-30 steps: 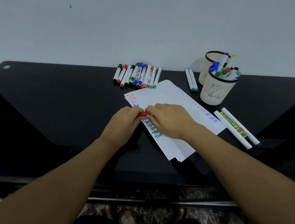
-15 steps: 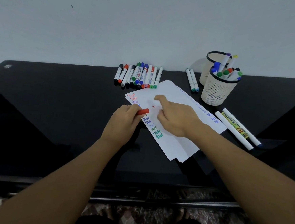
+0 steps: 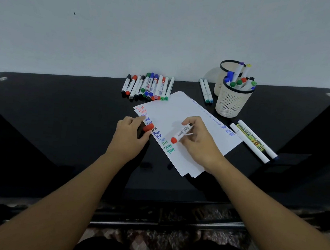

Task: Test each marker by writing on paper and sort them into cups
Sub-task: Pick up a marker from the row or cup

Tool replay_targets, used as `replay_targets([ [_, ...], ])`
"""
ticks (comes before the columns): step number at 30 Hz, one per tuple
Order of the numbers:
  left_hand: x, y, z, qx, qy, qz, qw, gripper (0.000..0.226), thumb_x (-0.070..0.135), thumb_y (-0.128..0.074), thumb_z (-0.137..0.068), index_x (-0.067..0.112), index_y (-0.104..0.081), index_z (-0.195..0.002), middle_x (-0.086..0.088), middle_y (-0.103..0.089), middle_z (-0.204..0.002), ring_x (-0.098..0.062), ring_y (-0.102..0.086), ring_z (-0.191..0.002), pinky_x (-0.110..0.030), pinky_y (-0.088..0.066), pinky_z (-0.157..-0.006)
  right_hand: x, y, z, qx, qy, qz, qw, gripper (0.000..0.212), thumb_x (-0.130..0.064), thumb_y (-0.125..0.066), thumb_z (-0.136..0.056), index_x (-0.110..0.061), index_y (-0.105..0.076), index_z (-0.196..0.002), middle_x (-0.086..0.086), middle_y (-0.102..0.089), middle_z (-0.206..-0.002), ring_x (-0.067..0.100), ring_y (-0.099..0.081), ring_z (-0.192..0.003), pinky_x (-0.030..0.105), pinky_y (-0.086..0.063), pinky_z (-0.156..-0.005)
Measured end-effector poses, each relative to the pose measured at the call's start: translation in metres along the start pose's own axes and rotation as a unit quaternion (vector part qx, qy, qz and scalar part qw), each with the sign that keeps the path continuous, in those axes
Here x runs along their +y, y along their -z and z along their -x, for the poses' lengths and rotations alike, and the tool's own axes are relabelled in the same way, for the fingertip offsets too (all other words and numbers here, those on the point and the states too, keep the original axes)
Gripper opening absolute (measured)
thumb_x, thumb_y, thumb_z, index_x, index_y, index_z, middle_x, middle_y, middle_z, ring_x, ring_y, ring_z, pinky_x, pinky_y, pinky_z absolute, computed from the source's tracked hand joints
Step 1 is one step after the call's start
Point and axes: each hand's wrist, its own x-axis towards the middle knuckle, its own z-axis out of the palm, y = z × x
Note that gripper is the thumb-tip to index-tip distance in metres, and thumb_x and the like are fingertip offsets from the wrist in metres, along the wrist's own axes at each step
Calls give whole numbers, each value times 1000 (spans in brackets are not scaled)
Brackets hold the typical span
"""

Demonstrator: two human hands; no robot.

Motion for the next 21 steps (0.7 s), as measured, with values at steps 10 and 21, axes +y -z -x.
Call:
replay_targets([
  [10,0,-6,16,-52,-105,-119,986,53,74,-37,-92,52,-57,-135,14,-45,-142,-18,-32,-130,-45,-31,-108,-7,3,0,61,8,-38,997,24,-38,-55,-106,-24,-74,-109,-12,-66,-79,7,-67,-78,21,-53,-79],
  [21,12,-2,10,-115,-5,-82,990,56,85,-45,-81,58,-57,-129,17,-38,-143,-19,-23,-133,-43,-27,-113,1,5,46,21,18,-72,997,3,-28,-73,-96,-27,-72,-96,0,-73,-93,29,-69,-96,55,-56,-93],
])
